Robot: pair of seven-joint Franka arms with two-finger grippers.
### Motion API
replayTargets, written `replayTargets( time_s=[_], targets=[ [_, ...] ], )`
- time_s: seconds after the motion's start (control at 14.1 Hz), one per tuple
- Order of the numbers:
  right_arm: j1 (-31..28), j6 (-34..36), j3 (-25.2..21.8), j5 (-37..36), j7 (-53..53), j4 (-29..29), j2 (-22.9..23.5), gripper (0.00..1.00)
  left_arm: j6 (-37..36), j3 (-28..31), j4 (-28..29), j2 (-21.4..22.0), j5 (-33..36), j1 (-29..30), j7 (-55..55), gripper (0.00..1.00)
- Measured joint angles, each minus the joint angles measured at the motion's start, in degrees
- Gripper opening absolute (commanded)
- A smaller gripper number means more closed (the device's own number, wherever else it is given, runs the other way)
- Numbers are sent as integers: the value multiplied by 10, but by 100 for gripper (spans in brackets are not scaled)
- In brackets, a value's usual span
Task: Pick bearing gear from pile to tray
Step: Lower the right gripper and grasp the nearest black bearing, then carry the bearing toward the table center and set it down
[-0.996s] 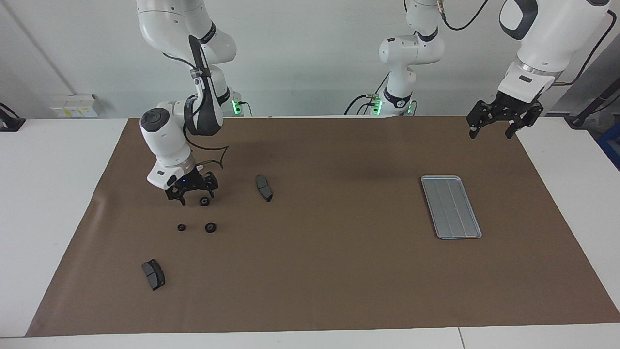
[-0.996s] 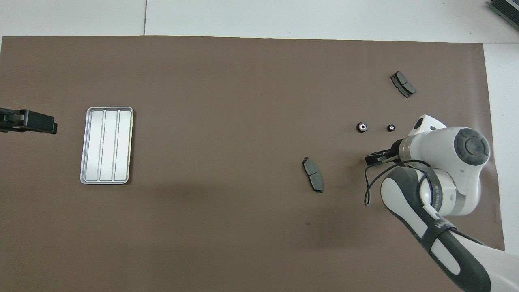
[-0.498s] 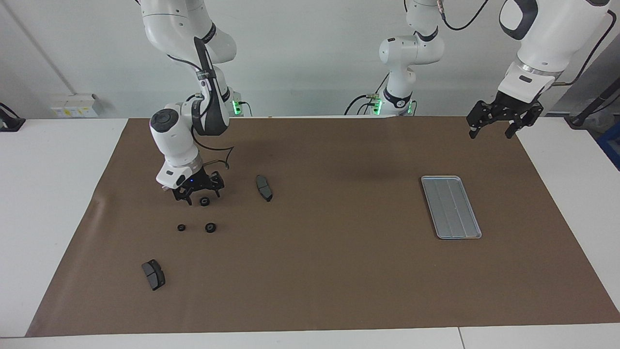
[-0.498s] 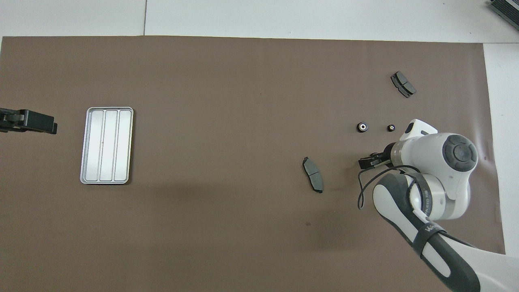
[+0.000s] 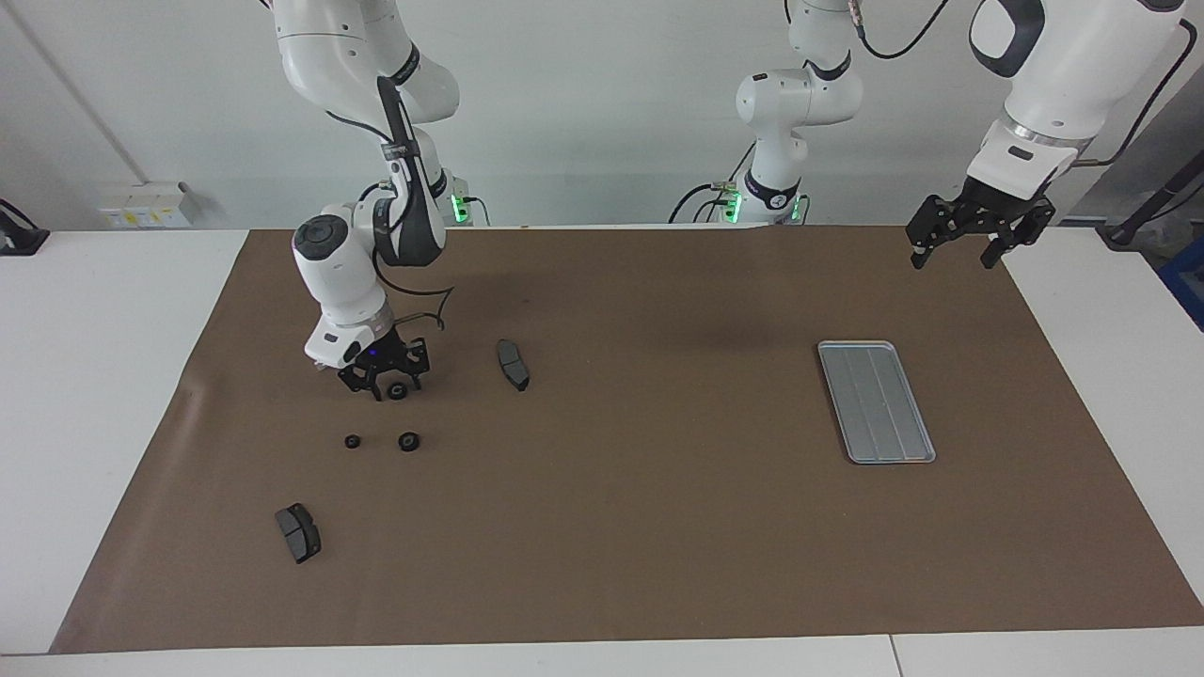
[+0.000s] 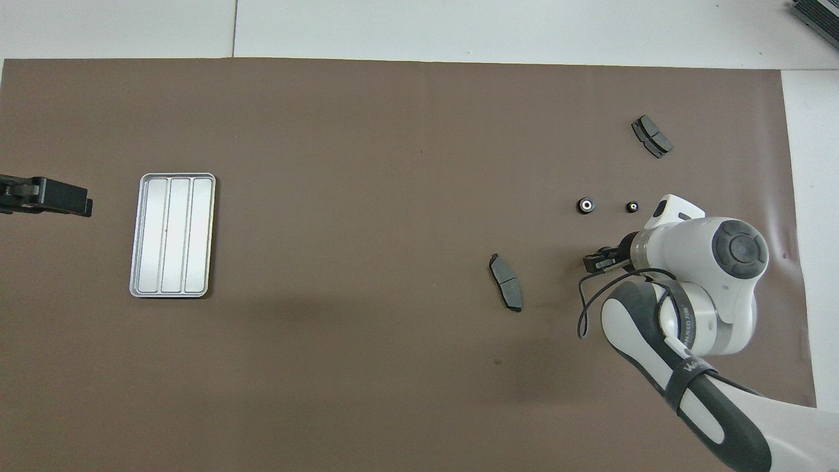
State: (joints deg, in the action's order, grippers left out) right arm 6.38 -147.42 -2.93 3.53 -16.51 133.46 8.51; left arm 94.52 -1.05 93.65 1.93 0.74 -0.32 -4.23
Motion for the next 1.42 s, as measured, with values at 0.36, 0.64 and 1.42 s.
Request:
replayTargets(
  time_s=[0.36, 0.64, 1.42],
  targets=[
    [-1, -1, -1, 0, 0, -1, 1, 55, 0, 0, 0, 0, 0, 0, 0, 100],
    [-2, -1, -2, 0, 0, -1, 0, 2, 0, 0, 0, 0, 0, 0, 0, 100],
    [1, 17, 0, 3, 11, -12, -2, 0, 0, 0, 0, 0, 0, 0, 0, 100]
  ],
)
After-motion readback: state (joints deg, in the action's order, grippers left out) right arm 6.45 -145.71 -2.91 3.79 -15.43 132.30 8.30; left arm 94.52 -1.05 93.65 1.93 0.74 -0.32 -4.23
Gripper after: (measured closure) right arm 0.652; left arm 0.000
